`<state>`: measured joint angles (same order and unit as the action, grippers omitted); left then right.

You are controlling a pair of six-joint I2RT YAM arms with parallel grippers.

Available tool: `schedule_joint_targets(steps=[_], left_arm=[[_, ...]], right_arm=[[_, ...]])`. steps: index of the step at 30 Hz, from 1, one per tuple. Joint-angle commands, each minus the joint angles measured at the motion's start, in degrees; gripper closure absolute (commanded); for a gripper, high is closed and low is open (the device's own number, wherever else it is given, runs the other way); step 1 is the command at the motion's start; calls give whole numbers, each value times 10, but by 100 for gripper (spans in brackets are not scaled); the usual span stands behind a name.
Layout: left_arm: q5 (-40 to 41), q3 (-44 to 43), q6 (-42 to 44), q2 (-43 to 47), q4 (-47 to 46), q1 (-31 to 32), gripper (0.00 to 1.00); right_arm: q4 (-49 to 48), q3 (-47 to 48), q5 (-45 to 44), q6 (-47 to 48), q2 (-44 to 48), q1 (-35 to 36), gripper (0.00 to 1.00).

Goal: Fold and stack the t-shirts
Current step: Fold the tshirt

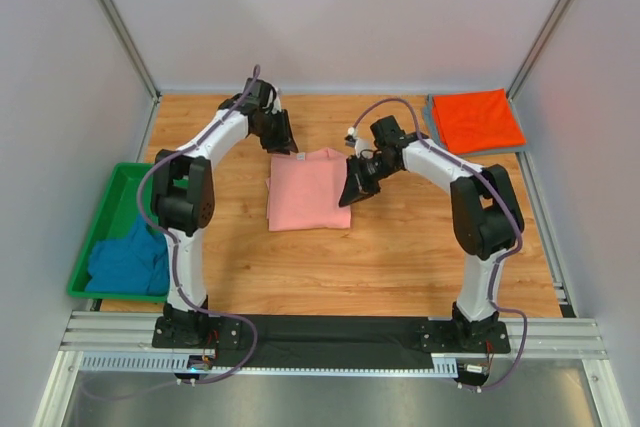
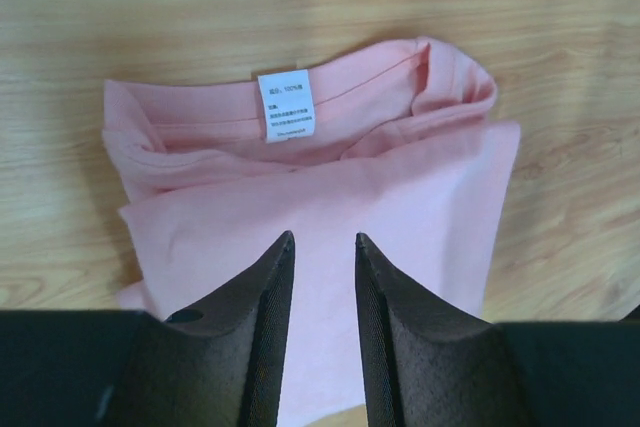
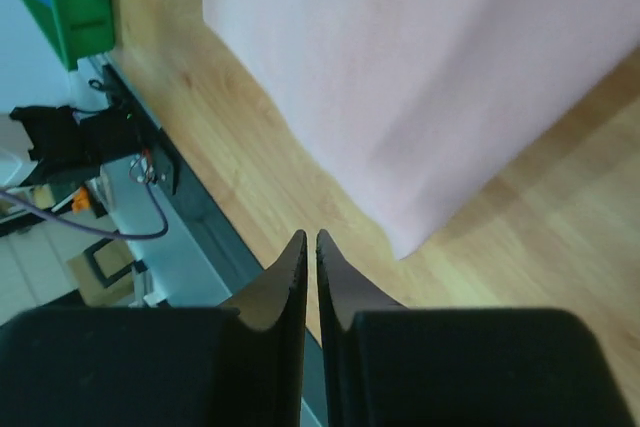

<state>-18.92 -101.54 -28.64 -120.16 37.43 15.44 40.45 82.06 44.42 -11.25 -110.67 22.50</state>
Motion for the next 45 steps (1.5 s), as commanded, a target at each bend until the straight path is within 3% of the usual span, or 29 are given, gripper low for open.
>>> schedule_joint_targets(steps=[1, 3, 8, 10, 18, 22, 26, 31, 35, 40, 45], left_arm=[[-8, 4, 16, -32, -15, -4, 62], [37, -2, 25, -49, -8, -6, 62], [37, -32, 31, -100, 1, -26, 62], [28, -48, 35, -111, 4, -30, 62], [12, -147, 48, -77, 26, -29, 60], [5, -110, 35, -17, 25, -28, 59], [-16, -3, 31, 48, 25, -24, 59], [-1, 133, 36, 104, -21, -24, 57], [-4, 119, 50, 60, 8, -28, 57], [17, 120, 43, 75, 44, -29, 57], [36, 155, 46, 105, 50, -30, 53]], right_arm=[[-41, -33, 81, -7, -16, 10, 91], [-49, -40, 68, 6, -38, 9, 92], [-21, -32, 16, 6, -94, -11, 92], [9, -19, -20, 26, -91, -11, 92], [87, 27, -21, 20, -40, 3, 89], [81, 84, -8, -17, -54, 25, 88], [29, 130, -4, -72, -88, 39, 82], [24, 214, 20, -80, -177, 49, 83], [6, 193, -6, -62, -199, 61, 83], [46, 215, -53, -39, -215, 49, 80], [25, 200, -88, -73, -136, 19, 61]])
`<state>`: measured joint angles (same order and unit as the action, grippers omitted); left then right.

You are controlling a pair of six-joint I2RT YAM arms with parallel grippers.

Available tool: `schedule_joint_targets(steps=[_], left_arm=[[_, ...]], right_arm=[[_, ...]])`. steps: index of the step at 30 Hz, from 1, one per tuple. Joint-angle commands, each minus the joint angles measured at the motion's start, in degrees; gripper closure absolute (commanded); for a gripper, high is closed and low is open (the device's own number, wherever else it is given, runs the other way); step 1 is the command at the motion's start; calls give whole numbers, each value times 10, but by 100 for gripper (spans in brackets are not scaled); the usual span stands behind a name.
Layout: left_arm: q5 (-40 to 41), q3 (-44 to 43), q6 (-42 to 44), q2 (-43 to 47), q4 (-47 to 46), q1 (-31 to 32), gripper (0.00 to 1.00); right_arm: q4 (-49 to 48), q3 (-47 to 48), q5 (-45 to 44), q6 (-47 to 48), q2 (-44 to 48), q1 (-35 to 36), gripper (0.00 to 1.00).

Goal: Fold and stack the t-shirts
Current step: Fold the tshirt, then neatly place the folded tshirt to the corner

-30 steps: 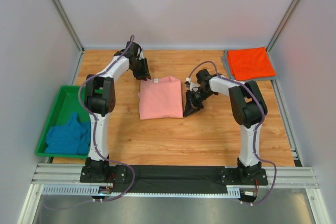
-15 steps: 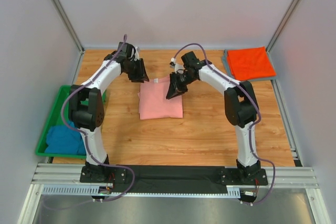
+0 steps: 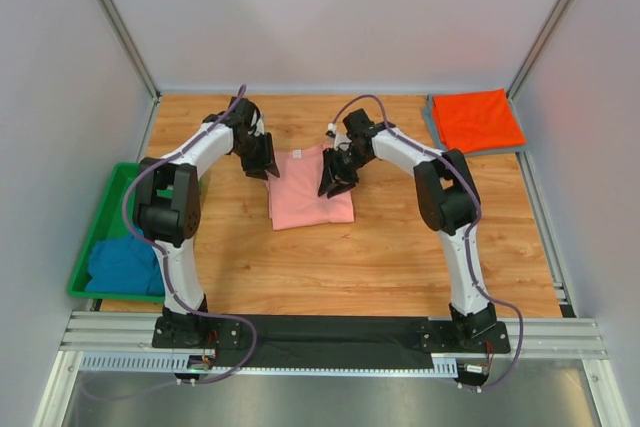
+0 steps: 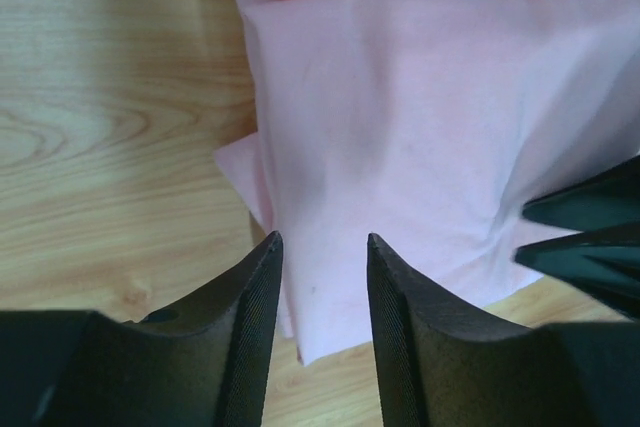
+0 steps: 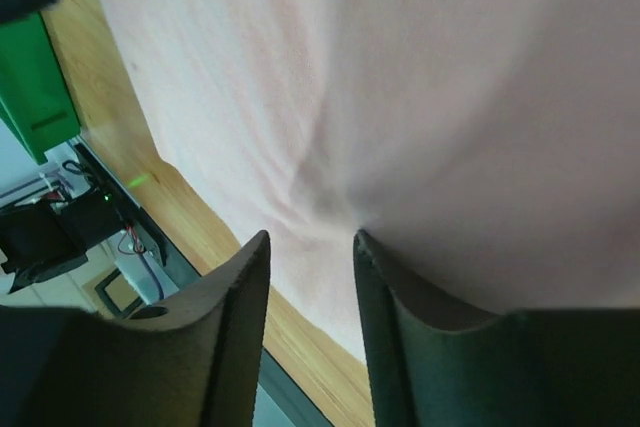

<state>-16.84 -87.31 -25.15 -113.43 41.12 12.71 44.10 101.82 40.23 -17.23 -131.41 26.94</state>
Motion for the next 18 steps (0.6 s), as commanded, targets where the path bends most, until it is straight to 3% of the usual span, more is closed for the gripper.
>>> schedule_joint_targets(steps=[1, 8, 15, 18], left_arm=[[12, 17, 14, 36, 16, -2, 53], [-3, 26, 26, 6, 19, -2, 51], [6, 59, 29, -10, 11, -3, 51], [6, 64, 26, -24, 5, -3, 57]], right_arm=[[-22, -5, -52, -19, 78, -29, 58], [-30, -31, -124, 2, 100, -62, 42], [-75, 1, -92, 5, 46, -77, 39], [-103, -1, -79, 2, 27, -77, 41]])
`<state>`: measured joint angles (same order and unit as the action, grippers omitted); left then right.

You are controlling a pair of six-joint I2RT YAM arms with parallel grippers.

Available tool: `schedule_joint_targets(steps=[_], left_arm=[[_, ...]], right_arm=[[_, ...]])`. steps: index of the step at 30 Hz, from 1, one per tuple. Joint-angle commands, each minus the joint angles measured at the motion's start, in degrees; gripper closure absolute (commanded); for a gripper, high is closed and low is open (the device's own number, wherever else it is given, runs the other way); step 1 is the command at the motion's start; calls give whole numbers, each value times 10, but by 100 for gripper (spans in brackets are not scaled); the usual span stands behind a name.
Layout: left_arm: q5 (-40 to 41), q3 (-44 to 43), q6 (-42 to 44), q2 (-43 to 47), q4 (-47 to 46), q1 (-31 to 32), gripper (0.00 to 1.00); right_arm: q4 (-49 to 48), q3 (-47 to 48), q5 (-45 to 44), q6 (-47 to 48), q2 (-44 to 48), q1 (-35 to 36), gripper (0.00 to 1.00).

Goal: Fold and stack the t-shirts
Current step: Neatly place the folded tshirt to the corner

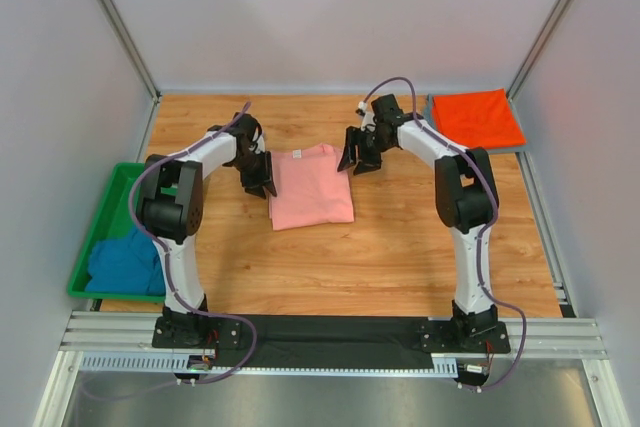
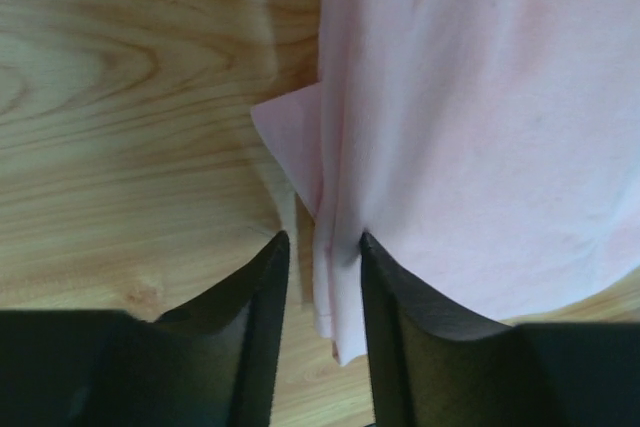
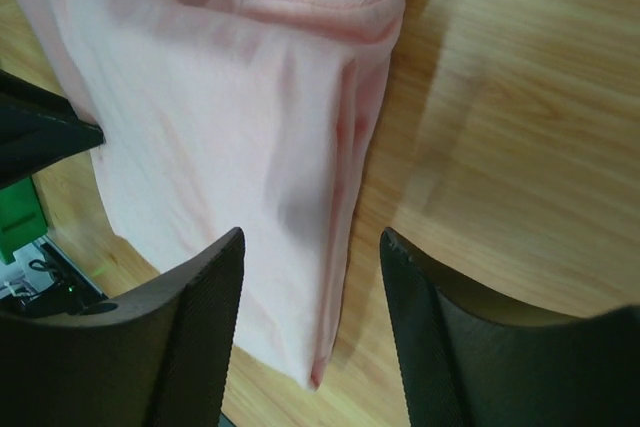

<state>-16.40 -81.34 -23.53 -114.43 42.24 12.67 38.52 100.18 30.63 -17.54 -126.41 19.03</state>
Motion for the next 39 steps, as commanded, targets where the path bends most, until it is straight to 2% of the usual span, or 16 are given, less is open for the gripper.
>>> schedule_joint_targets(steps=[1, 3, 6, 8, 17, 26, 29, 30, 33, 37, 39], left_arm=[[-2, 3, 9, -17, -5, -3, 61], [1, 0, 7, -20, -4, -3, 66], [2, -2, 5, -22, -3, -4, 79], [1, -7, 4, -25, 0, -4, 81], [-12, -18, -2, -31, 7, -4, 82], [-20, -5, -18, -32, 0, -4, 82], [-26, -4, -25, -33, 0, -4, 82], [-26, -6, -27, -31, 0, -4, 82], [-21, -27, -29, -27, 20, -4, 80], [8, -127, -32, -19, 88, -4, 73], [24, -145, -35, 1, 103, -4, 70]], right_arm=[[-76, 5, 23, -5, -25, 3, 43], [-102, -5, 42, -14, -35, 5, 44], [-126, -32, 41, -24, -39, 9, 46], [-145, -64, 51, -33, -33, 12, 46], [-165, -110, 59, -36, -22, 35, 48], [-185, -148, 51, -58, -8, 40, 55], [-181, -144, 22, -59, 4, 47, 64], [-176, -142, 9, -57, 7, 47, 77], [-103, -94, -53, -45, -1, 42, 100], [6, -31, -105, 4, -5, 29, 100], [44, -16, -122, 23, 2, 23, 100]])
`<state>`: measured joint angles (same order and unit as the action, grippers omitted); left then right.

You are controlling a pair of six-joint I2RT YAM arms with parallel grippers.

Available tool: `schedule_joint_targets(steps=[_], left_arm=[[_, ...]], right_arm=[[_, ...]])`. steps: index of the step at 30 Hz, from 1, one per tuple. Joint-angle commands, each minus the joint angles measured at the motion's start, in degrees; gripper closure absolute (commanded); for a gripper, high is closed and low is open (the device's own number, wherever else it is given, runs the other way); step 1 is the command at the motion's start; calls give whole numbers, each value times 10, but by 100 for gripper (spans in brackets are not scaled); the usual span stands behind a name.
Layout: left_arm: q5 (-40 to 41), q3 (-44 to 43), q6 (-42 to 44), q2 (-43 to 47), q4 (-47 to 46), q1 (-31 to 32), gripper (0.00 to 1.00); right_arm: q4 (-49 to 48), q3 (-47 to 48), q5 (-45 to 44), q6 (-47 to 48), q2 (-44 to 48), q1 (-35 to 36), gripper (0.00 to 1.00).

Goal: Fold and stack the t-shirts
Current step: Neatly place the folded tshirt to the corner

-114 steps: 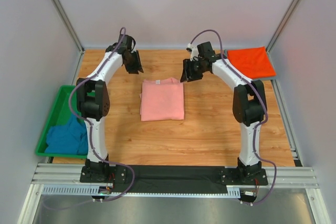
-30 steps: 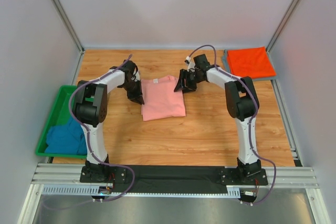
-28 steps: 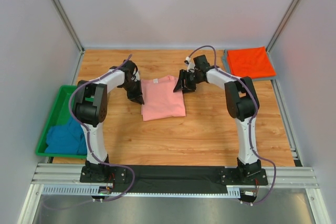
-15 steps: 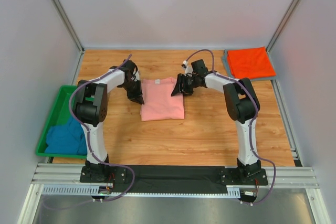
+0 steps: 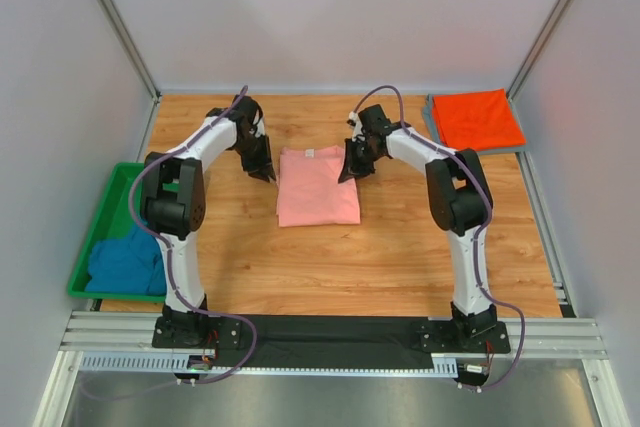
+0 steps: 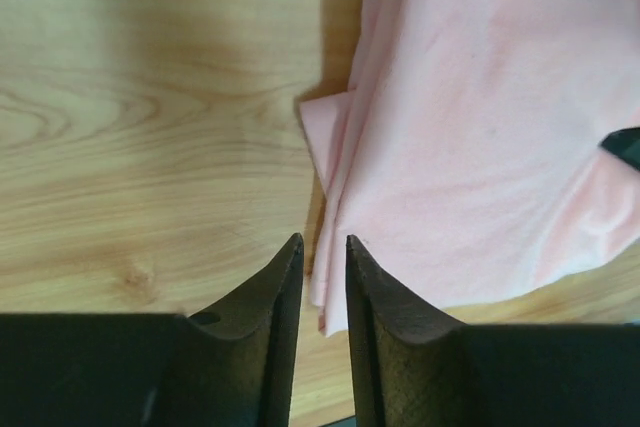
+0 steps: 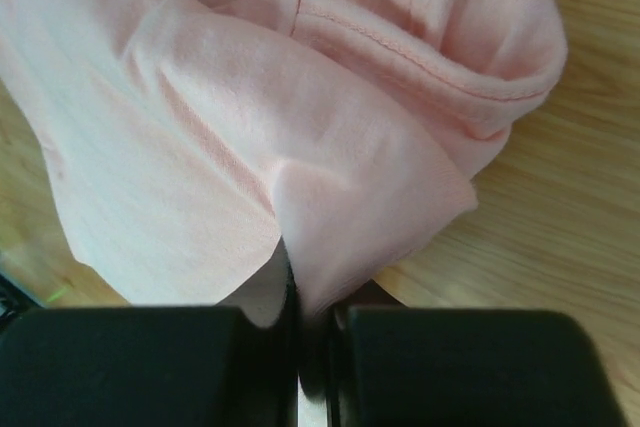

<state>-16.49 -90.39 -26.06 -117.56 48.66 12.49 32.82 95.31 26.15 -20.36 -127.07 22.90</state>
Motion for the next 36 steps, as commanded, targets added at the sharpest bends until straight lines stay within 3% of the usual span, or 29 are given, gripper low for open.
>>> schedule_joint_targets(steps=[1, 7, 8, 10, 11, 12, 16, 20, 28, 31, 34, 36], left_arm=[[30, -63, -15, 40, 42, -2, 69], [7, -12, -11, 90, 7, -2, 65], [-35, 3, -5, 95, -30, -1, 65], [-66, 35, -4, 94, -58, 1, 65], [-79, 39, -3, 89, -71, 3, 65], [-83, 41, 0, 77, -74, 5, 65], [-105, 21, 7, 37, -79, 6, 65], [-142, -11, 11, 1, -103, 6, 65], [-216, -94, -20, -63, -156, 9, 65], [-248, -119, -32, -79, -191, 17, 66], [-262, -132, -49, -95, -211, 27, 66], [-268, -137, -71, -120, -235, 31, 66]], right_arm=[[114, 38, -94, 67, 9, -18, 100], [168, 59, -107, 107, 2, -35, 96], [167, 66, -101, 99, 1, -38, 83], [163, 73, -81, 87, 1, -50, 67], [161, 76, -77, 77, 3, -55, 53], [158, 78, -71, 66, 10, -63, 50], [146, 70, -66, 66, 36, -78, 49], [118, 59, -45, 78, 34, -94, 61], [34, 72, 28, 72, -13, -116, 64], [28, 72, 53, 59, -12, -119, 69], [20, 65, 47, 56, 2, -124, 69], [17, 69, 52, 55, 0, -135, 64]])
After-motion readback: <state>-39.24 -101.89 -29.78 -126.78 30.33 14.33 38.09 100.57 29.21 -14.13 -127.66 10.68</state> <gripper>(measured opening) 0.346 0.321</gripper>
